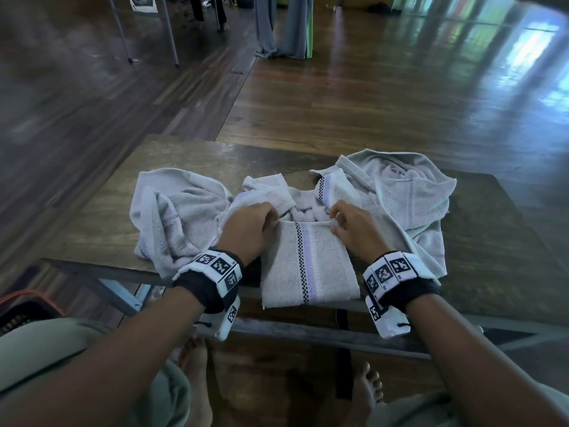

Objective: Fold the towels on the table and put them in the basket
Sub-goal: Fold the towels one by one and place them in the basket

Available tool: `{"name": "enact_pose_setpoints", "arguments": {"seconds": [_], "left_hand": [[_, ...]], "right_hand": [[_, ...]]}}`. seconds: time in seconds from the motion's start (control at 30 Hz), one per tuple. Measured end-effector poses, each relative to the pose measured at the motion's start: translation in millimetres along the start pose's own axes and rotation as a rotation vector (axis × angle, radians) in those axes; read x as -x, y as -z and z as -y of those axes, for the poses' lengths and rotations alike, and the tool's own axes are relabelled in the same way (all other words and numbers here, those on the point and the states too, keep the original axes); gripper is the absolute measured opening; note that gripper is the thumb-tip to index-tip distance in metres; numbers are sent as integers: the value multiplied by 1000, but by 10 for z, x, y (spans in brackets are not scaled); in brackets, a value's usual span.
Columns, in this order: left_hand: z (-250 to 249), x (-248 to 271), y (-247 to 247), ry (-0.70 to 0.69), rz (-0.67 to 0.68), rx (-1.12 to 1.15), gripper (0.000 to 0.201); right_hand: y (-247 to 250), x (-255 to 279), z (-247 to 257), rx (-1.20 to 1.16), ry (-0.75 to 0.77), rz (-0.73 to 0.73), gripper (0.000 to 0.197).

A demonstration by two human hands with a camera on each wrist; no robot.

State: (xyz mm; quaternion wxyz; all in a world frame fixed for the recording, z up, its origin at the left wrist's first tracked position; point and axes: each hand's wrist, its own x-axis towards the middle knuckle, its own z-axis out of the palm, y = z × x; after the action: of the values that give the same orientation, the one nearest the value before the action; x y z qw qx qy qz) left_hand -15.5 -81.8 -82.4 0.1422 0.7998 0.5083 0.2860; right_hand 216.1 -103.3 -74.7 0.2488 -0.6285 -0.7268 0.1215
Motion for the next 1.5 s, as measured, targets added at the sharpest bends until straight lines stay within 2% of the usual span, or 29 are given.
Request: {"name": "enact_pose_setpoints", "arguments": {"seconds": [0.07, 0.13, 0.2, 0.27, 0.33, 0.4, 0.47, 0.63, 0.77, 0.83, 0.93, 1.0, 1.1, 1.3, 1.33, 1.43, 1.5], "left_hand": [[-56, 85, -14, -85, -80, -161, 9], [-159, 238, -36, -145, -92, -236, 15], [-255, 395, -85, -115, 11, -240, 31], [-311, 509, -162, -21, 139, -258, 56], [-327, 584, -262, 33, 225, -321, 70], [-309, 647, -354, 59, 261, -352, 74], [-281, 680, -407, 71, 255, -362, 74], [-245, 701, -416, 49, 220, -392, 73], [-200, 725, -316, 85, 234, -428, 72], [-181, 746, -229, 109, 163, -404, 65], [-161, 801, -112, 195, -37, -230, 43], [-183, 814, -74, 289, -80, -115, 31], [-227, 774, -60, 441, -18, 48, 26], [-235, 670, -61, 571, 163, 85, 32], [-244, 660, -54, 574, 178, 80, 32], [-261, 644, -35, 591, 195, 99, 30], [-273, 637, -32, 604, 206, 143, 30]], "right_hand": [[-38, 42, 34, 238, 106, -34, 8], [-56, 127, 78, 438, 156, -49, 8], [-58, 240, 137, 494, 160, -11, 15], [-62, 349, 180, 476, 110, 85, 31], [-92, 436, 187, 428, 44, 167, 47], [-160, 512, 160, 407, -9, 209, 61], [-237, 574, 115, 442, -32, 224, 67], [-272, 611, 45, 511, -93, 238, 62], [-185, 628, 53, 575, -124, 153, 59], [-98, 645, 47, 527, -179, 102, 50], [-1, 683, 49, 333, -288, 43, 38], [8, 704, 53, 194, -361, 78, 37], [-9, 687, 61, -25, -456, 129, 44], [-78, 553, 32, -278, -649, 191, 53], [-105, 529, 5, -308, -658, 199, 53], [-55, 495, 107, -356, -688, 226, 33], [-29, 476, 136, -385, -682, 242, 35]]}}
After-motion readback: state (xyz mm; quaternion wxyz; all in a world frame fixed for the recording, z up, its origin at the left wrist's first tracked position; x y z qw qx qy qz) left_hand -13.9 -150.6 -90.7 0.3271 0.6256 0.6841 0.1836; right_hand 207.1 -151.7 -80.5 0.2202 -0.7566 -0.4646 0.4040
